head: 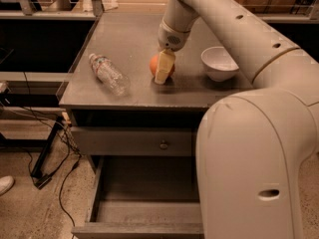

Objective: Place orange into middle drawer

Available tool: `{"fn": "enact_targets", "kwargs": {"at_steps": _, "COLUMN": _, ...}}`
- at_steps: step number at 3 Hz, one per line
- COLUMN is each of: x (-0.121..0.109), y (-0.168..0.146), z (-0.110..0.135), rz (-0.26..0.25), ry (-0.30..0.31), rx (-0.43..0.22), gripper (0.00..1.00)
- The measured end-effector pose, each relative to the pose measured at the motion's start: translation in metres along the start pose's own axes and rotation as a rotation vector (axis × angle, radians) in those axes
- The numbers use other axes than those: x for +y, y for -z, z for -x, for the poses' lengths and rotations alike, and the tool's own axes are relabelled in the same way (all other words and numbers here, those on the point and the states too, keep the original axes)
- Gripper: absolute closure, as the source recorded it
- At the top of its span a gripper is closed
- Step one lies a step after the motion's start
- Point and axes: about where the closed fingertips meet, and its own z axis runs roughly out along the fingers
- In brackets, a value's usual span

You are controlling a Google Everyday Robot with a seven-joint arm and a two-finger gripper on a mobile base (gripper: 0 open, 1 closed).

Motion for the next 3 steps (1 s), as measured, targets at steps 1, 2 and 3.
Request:
{"fn": "enact_targets", "kwargs": {"at_steps": 1, "x": 0.0, "y": 0.0, "z": 0.0, "rz": 0.0, "ry": 0.0, "rx": 0.0, "gripper": 0.42}}
{"fn": "enact_targets", "kwargs": {"at_steps": 2, "x": 0.0, "y": 0.0, "z": 0.0, "rz": 0.0, "ry": 0.0, "rx": 0.0, "gripper": 0.66}}
{"fn": "enact_targets", "kwargs": {"at_steps": 3, "x": 0.0, "y": 0.0002, "z": 0.0001, "rz": 0.0, "ry": 0.0, "rx": -0.001, "gripper": 0.89}}
